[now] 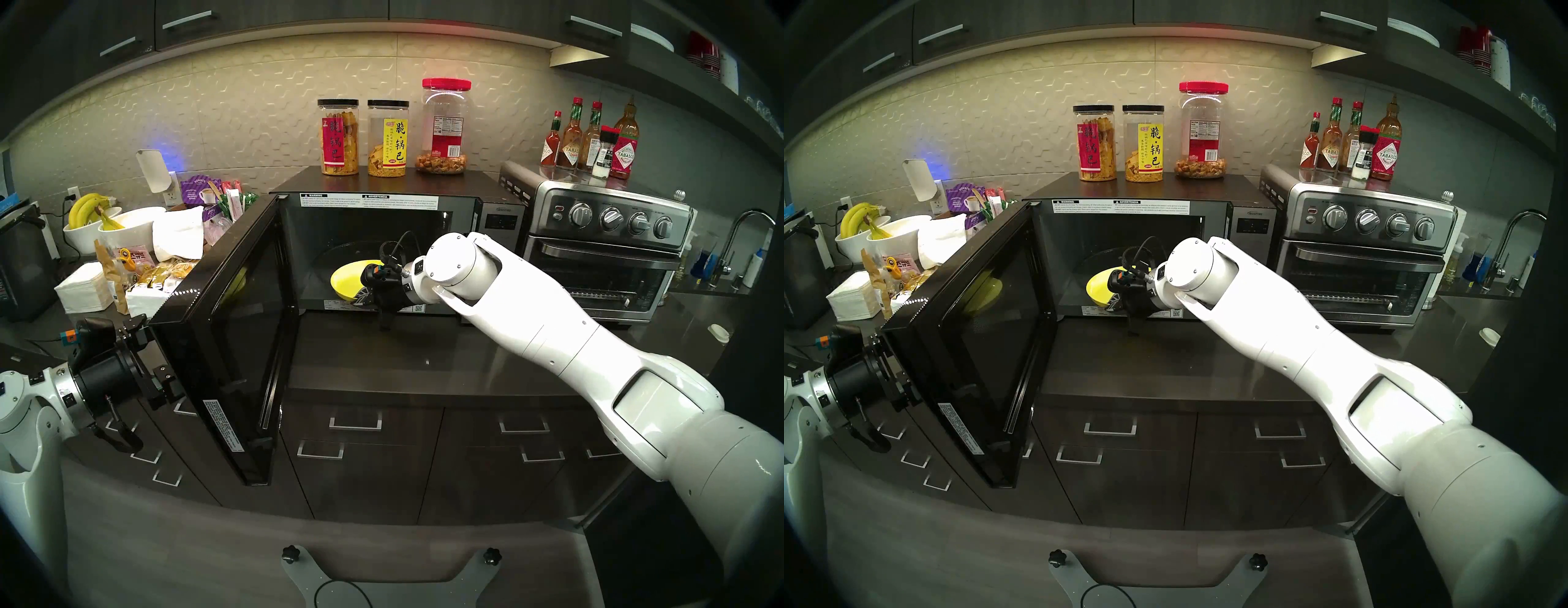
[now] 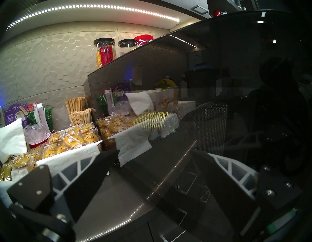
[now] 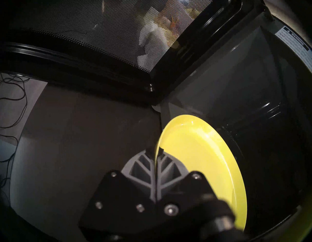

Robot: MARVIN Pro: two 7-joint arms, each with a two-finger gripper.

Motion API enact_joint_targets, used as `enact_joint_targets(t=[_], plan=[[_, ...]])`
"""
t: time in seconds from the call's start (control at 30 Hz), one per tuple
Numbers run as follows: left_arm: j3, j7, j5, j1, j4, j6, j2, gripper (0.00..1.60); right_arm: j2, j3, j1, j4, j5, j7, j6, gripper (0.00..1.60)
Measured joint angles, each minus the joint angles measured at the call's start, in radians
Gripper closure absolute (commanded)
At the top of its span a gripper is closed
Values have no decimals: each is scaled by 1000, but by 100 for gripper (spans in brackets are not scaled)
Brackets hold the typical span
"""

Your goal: Open the microwave, put the plate inside, and close the door

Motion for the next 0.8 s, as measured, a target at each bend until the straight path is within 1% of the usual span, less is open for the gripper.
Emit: enact_joint_targets(t=[0.4,0.8], plan=[[0,-1,1,-1,0,0,-1,0,-47,1,15,73,-27,-7,-3,160],[0,-2,2,-2,0,0,-1,0,-106,4,42,179,-43,-15,-10,160]])
